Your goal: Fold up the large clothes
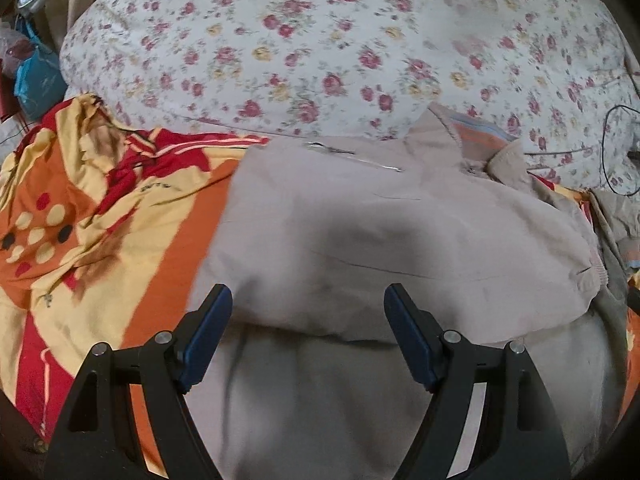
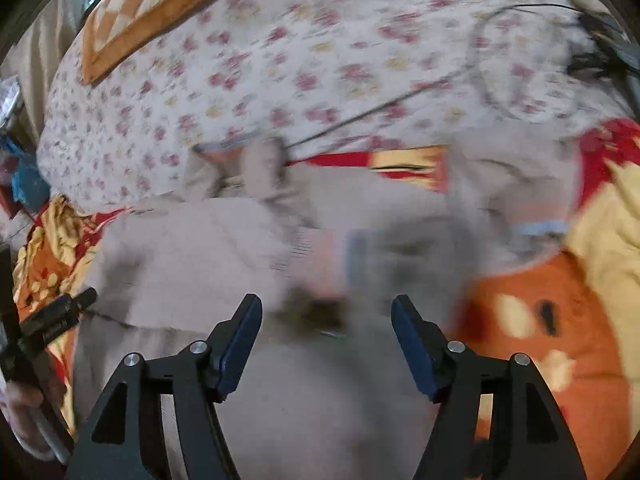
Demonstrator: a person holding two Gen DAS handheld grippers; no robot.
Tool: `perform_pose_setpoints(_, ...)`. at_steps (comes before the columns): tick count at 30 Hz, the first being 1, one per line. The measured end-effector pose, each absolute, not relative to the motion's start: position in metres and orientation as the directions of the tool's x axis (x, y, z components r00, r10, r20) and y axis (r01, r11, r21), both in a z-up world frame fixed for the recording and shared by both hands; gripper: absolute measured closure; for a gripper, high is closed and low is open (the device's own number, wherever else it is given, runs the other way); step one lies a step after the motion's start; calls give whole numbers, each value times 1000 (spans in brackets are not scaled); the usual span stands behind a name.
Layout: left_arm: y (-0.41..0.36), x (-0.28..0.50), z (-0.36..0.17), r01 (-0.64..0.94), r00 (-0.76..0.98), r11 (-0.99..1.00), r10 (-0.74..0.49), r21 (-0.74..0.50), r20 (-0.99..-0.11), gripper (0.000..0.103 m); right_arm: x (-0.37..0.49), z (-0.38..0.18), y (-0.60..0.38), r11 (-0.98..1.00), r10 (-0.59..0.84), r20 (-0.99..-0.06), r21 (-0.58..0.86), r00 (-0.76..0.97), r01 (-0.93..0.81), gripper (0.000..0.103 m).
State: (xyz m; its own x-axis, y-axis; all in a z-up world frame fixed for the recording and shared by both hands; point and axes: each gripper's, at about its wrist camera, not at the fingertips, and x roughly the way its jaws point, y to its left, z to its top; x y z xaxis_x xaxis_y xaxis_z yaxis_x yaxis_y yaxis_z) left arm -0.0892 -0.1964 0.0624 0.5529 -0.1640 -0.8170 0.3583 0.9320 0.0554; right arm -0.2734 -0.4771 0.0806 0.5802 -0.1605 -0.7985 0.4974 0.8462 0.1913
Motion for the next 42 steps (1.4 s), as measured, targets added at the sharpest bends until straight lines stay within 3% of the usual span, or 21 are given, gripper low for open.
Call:
perform_pose_setpoints(8, -224, -89, 29, 392, 517, 912, -107, 124, -849, 24, -341, 80, -569, 694, -296, -798, 198, 525, 692, 34)
perform_pose_setpoints(18, -211, -89, 40, 393, 497, 916, -142, 76, -856, 25, -309, 52, -634, 537, -325, -803, 278, 499, 797, 34)
perform_pose_setpoints(20, -209, -90, 41, 395, 499, 915, -141, 80, -855, 25, -303, 42, -644, 516, -308, -795, 321, 522, 794, 45)
perform_pose_setpoints(21, -208, -91, 42, 396, 501, 914, -139, 83, -854, 25, -300, 40, -646, 520, -305, -789, 332, 534, 787, 78)
perform_pose_setpoints(22, -206, -92, 44, 398, 503, 913, -139, 86, -853, 25, -299, 42, -647, 527, -302, -784, 337, 543, 780, 92)
perform_pose_setpoints(26, -198, -90, 54, 394, 518, 915, -148, 82, -843, 25, -318, 89, -638, 595, -325, -681, 392, 656, 702, 93)
perform_pose_setpoints(29, -189, -86, 66, 379, 529, 923, -162, 61, -833, 25, -329, 144, -623, 707, -265, -623, 393, 736, 588, 93)
perform_pose_setpoints(32, -174, -83, 80, 349, 551, 936, -175, 35, -816, 25, -330, 199, -597, 835, -176, -583, 339, 793, 434, 93)
perform_pose_setpoints(35, -161, -81, 89, 322, 561, 947, -182, 10, -807, 25, -321, 238, -564, 907, -184, -594, 204, 783, 368, 93)
perform_pose_setpoints(39, -150, -83, 91, 317, 563, 948, -188, 0, -804, 25, -309, 247, -541, 914, -279, -626, 58, 728, 401, 93)
perform_pose_setpoints(42, -148, -85, 86, 327, 560, 945, -179, 17, -809, 25, -302, 238, -536, 855, -477, -629, -171, 614, 490, 93)
